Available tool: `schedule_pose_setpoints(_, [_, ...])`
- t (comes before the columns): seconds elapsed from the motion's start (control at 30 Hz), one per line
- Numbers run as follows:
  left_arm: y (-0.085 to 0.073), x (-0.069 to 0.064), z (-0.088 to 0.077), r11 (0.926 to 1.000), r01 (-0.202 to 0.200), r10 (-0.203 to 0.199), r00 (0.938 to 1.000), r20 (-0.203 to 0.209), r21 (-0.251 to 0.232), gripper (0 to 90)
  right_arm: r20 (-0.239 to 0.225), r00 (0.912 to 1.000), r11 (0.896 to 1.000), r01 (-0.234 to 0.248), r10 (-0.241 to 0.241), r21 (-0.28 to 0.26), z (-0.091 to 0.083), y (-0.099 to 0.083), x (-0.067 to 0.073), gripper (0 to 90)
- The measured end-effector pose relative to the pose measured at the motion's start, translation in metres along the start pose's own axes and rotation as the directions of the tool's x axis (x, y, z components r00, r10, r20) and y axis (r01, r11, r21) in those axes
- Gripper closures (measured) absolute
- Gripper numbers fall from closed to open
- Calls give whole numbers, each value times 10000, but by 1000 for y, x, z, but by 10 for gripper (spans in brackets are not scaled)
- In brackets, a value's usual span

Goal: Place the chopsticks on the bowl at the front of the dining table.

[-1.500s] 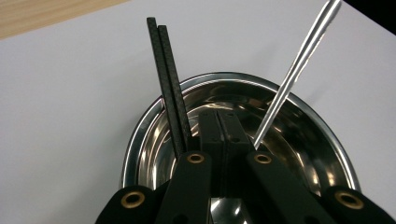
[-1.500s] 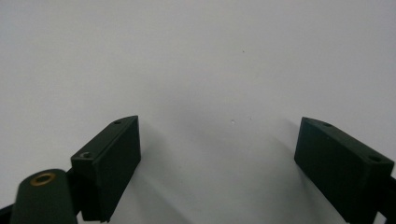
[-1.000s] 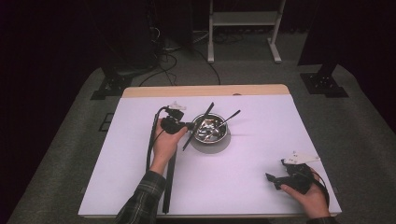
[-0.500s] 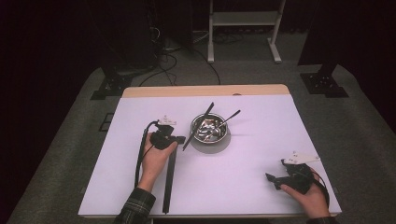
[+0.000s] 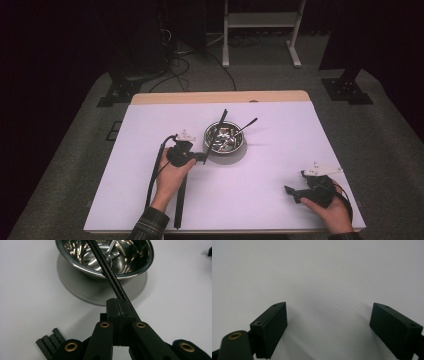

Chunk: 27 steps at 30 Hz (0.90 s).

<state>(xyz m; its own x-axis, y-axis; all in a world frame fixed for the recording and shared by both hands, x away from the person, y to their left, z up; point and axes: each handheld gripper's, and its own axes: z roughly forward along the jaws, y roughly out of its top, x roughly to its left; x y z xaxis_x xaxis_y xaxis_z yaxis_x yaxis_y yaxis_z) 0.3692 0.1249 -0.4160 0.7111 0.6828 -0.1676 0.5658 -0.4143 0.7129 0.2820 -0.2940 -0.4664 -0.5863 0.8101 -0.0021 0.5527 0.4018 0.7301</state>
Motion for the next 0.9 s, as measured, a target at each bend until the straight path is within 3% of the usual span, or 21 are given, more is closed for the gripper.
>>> schedule_pose_setpoints(0.47, [5, -21, 13, 9985, -497, 483, 9973, 551, 235, 900, -3, 10000, 10000, 3, -3, 4, 0, 0, 0, 127])
schedule_pose_setpoints(0.9, [9, -31, 24, 9979, -585, 563, 9952, 801, 265, 900, 2, 10000, 10000, 19, -19, 2, 0, 0, 0, 127])
